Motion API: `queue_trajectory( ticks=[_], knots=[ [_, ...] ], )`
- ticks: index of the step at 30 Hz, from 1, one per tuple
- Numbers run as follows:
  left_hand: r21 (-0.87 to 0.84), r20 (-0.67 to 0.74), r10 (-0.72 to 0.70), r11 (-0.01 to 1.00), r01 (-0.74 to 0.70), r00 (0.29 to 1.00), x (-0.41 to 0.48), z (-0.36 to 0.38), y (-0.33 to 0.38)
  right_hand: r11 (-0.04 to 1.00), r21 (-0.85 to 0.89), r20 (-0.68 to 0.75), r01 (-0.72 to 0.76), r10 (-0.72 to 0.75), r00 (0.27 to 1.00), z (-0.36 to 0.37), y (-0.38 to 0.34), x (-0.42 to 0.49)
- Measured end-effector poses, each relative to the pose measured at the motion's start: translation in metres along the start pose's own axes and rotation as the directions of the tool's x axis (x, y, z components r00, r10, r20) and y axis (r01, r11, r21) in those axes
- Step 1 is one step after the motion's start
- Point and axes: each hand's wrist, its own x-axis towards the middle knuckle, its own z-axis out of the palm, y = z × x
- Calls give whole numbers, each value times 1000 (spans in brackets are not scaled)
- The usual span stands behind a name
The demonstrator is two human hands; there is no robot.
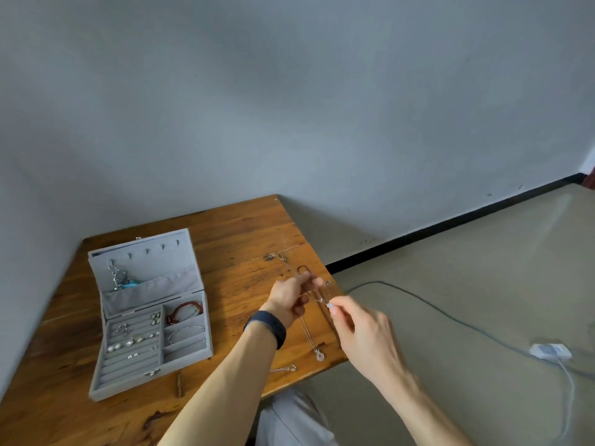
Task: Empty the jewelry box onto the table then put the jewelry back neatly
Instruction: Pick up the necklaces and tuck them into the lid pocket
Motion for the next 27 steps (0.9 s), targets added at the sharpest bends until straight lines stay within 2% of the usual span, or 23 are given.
queue_trajectory(
  ticks=[2,4,7,9,11,13,16,18,20,23,27],
  knots=[
    [-54,-28,48,997,-50,998,2,-6,20,996,69,-15,-62,63,998,0,0,-2],
    [-95,-43,86,991,-90,995,2,-17,36,962,193,-5,-191,196,981,3,0,-12],
    [-138,-63,124,982,-132,990,2,-35,50,827,449,2,-339,378,926,9,-2,-33],
    [-141,-89,148,977,-159,985,-2,-50,58,753,541,9,-373,439,899,15,-6,-42],
    [-64,-120,192,978,-200,974,-7,-68,60,701,596,27,-391,470,882,22,-12,-47],
    [14,-137,215,976,-215,967,-14,-86,60,603,672,90,-429,509,856,31,-20,-46],
    [1,-144,230,973,-232,963,-31,-117,60,382,775,242,-504,557,795,48,-36,-39],
    [-10,-161,252,966,-257,954,-43,-140,64,312,783,306,-537,559,770,61,-50,-31],
    [-34,-190,269,959,-280,944,-56,-166,68,314,765,338,-562,546,766,74,-66,-23],
    [-122,-207,270,946,-299,940,-77,-202,68,378,728,373,-572,481,793,91,-87,-13],
    [-191,-223,264,932,-308,938,-101,-237,57,385,715,427,-583,419,801,107,-109,-7]
  ],
)
